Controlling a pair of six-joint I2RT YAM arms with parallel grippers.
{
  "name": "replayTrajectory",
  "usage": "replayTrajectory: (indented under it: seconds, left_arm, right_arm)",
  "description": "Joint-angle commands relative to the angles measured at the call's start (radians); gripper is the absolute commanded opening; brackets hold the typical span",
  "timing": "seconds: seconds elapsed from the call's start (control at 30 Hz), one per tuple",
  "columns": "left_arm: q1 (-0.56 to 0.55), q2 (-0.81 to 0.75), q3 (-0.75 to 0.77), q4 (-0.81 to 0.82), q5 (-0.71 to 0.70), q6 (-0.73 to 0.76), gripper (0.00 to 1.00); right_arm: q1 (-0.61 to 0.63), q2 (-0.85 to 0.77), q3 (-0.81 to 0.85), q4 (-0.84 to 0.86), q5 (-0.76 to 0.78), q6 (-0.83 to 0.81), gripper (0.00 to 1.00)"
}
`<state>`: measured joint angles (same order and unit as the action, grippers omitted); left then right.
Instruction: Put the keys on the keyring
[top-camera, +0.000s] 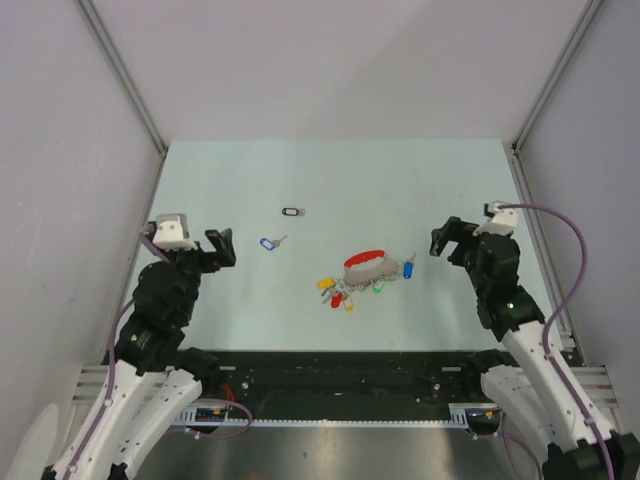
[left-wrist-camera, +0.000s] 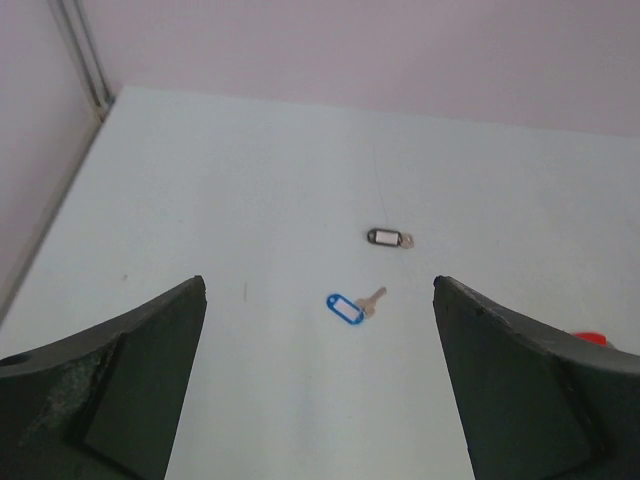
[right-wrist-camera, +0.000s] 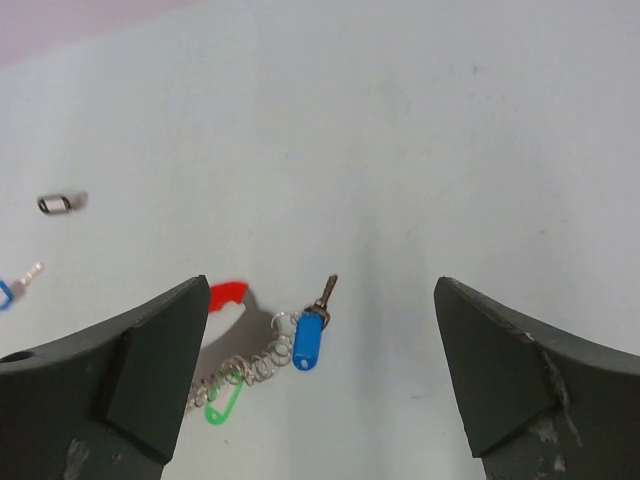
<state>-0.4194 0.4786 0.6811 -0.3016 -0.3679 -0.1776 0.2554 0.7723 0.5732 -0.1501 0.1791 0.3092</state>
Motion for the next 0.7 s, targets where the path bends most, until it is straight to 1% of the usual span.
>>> replayTrajectory:
  seconds: [0.0,0.03,0.13,0.2,0.37,0.47,0.67]
  left_arm:
    - [0.008,-0.124,0.002,0.076,-0.128,0.118,1.0]
    - [0.008,-0.167,-0.008,0.091,-0.125,0.141,1.0]
    - [0.008,-0.23,-0.025,0.111,-0.167,0.159,1.0]
    - [0.008,-0.258,-0.04,0.114,-0.204,0.155,1.0]
    - [0.01,-0.357,-0.089,0.157,-0.223,0.153,1.0]
    - [0.013,-0.383,-0.11,0.168,-0.215,0.145,1.0]
    - [0.03,-0.385,-0.127,0.16,-0.229,0.133,1.0]
  right_arm:
    - [-0.004,-0.195,0.019,-0.031,0.144,-0.027,1.0]
    - [-0.004,-0.255,0.02,-0.035,0.157,-0.042,0.99]
    - [-0.002,-0.35,0.03,-0.04,0.187,-0.079,1.0]
    - [-0.005,-0.378,0.053,-0.057,0.198,-0.091,1.0]
    - [-0.002,-0.473,0.076,-0.068,0.215,-0.153,1.0]
    - [-0.002,-0.485,0.067,-0.065,0.23,-0.159,1.0]
    - [-0.004,-0.424,0.065,-0.046,0.186,-0.15,1.0]
